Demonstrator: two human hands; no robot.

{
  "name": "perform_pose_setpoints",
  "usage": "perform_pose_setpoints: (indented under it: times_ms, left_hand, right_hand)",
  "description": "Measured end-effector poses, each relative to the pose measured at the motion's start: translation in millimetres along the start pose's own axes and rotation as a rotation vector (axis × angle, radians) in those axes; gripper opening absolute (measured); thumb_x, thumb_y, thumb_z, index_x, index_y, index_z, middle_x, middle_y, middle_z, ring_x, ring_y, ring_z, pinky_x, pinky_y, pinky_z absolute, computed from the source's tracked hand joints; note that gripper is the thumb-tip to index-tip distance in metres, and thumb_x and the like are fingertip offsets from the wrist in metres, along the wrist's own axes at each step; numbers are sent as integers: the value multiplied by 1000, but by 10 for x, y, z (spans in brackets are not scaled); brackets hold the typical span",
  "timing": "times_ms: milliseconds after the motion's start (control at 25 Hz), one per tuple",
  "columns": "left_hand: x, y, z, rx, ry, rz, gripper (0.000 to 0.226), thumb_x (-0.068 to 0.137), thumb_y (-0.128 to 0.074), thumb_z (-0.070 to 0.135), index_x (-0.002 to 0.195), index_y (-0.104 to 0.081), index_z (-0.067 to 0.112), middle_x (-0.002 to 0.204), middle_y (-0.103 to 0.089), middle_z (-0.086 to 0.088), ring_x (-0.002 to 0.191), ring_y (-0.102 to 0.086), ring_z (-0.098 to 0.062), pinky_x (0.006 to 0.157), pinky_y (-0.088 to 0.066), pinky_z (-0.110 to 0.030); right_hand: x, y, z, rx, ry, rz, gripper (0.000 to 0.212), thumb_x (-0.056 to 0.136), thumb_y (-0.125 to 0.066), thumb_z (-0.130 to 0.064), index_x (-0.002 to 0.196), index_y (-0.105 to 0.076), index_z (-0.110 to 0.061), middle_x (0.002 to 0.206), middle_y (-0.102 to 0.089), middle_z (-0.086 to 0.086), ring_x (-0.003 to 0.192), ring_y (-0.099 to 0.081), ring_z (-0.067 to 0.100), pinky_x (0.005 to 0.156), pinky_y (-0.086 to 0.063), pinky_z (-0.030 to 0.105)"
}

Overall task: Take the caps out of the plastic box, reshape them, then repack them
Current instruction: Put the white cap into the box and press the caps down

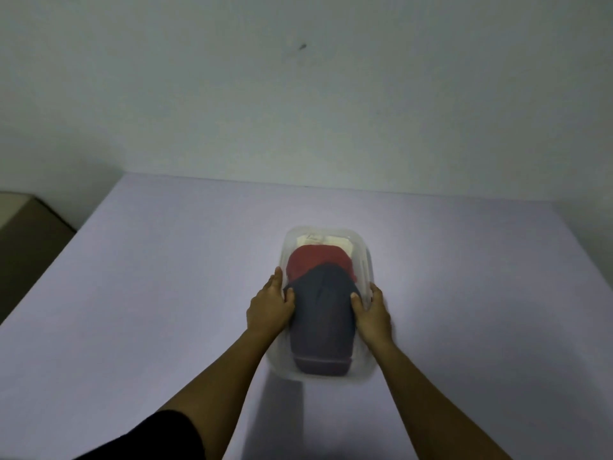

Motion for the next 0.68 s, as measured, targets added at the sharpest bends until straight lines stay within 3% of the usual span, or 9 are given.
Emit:
perform_pose_setpoints:
  times_ms: [120,200,320,400,520,600,680]
  left_hand:
    - [36,68,58,114,-11,40,55,98,-32,45,144,-33,14,140,-52,-8,122,-55,-30,100,-45,-42]
    - [120,124,116,160,-35,65,45,98,-37,41,132,-45,12,131,-57,-10,113,-60,-28,95,-49,-38]
    - [283,168,159,169,-58,40,38,93,-48,34,121,-45,7,126,-55,-13,108,-57,-26,90,-51,-37]
    - [423,209,199,105,-63,-56,60,84,-59,32,132,-35,4,142,-41,-15,122,-48,-30,99,-47,-42]
    - [713,247,309,253,-160,-154,99,79,-63,30,150,2,10,160,8,-10,148,-2,-30,116,-18,-46]
    - [897,241,341,386,-227,-193,99,80,-57,30,149,12,10,159,16,-9,147,10,-26,118,-6,-45]
    - [976,197,314,427,-229,-236,91,85,-48,34,149,12,10,159,15,-9,148,7,-25,119,-2,-43]
  right_hand:
    - [-55,-23,-2,-90,29,-45,65,96,-38,-46,151,-8,-27,149,-39,13,129,-45,38,103,-40,46]
    - [-77,-2,-16,-90,33,-49,78,88,-48,-56,150,-7,-31,148,-41,11,128,-46,38,103,-41,45]
    - [-43,0,-1,-72,16,-50,89,81,-58,-58,150,-8,-34,146,-44,9,127,-48,36,102,-42,43]
    - [-3,-17,13,-90,6,-42,88,81,-59,-57,150,-8,-33,145,-45,10,126,-49,36,100,-43,42]
    - [33,-37,38,-115,9,-14,88,82,-58,-56,150,-7,-33,144,-47,11,126,-49,36,98,-44,41]
    - [66,-53,38,-126,12,-3,88,82,-58,-57,150,-7,-33,143,-48,10,125,-49,36,97,-45,41]
    - [75,-64,48,-129,21,10,88,82,-57,-57,150,-6,-34,143,-48,10,125,-50,35,97,-45,41]
Point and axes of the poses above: each hand's wrist, its own x-axis towards the middle knuckle, its own y-axis out of the back of the hand, z = x × y, the point moved 1 cm from there along x, towards the middle knuckle
